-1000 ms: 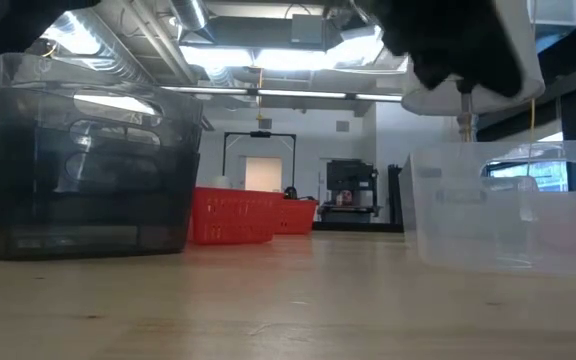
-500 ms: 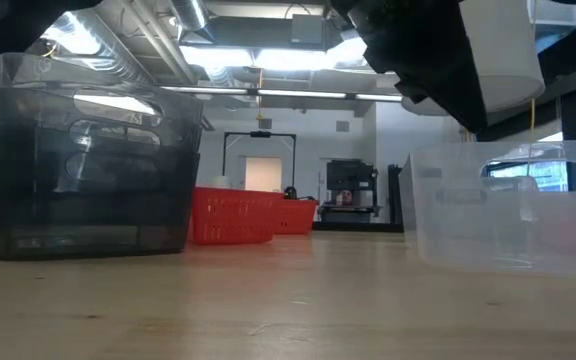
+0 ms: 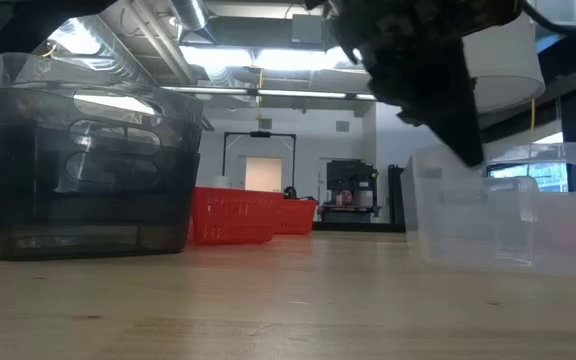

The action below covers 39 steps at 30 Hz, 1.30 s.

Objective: Stack baskets by color
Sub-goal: Stack the middle transparent bin on the top transparent bin

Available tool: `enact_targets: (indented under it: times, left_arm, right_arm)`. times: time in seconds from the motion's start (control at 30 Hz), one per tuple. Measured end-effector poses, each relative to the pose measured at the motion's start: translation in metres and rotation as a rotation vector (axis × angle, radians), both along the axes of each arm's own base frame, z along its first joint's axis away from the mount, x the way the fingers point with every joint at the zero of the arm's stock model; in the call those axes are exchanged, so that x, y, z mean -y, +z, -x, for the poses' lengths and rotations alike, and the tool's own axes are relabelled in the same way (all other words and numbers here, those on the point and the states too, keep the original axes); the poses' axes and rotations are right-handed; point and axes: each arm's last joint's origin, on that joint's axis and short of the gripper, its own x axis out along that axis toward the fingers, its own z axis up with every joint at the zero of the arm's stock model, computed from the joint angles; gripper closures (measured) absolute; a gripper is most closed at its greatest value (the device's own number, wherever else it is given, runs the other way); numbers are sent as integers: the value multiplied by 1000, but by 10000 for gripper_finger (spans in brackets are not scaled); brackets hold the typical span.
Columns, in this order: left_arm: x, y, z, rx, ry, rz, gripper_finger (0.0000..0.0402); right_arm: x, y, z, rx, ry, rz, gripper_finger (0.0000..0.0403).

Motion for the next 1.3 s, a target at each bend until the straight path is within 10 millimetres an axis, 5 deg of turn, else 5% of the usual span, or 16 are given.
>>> enact_targets:
  times: [0.33,0.53,0.87,1.3]
  left_arm:
    - [0,-24,-7,-13,34,-56,330]
    - [-3,-20,-4,-32,79,-84,393]
    - [-16,63,21,-30,218,-130,401]
    - [-53,163,115,-40,1023,-176,401]
  right_arm:
    - [0,-2,1,-29,-2,3,305]
    - [0,-3,2,-34,-3,4,305]
    - [0,-3,2,-34,-3,4,305]
    - [0,-2,0,-25,-5,2,305]
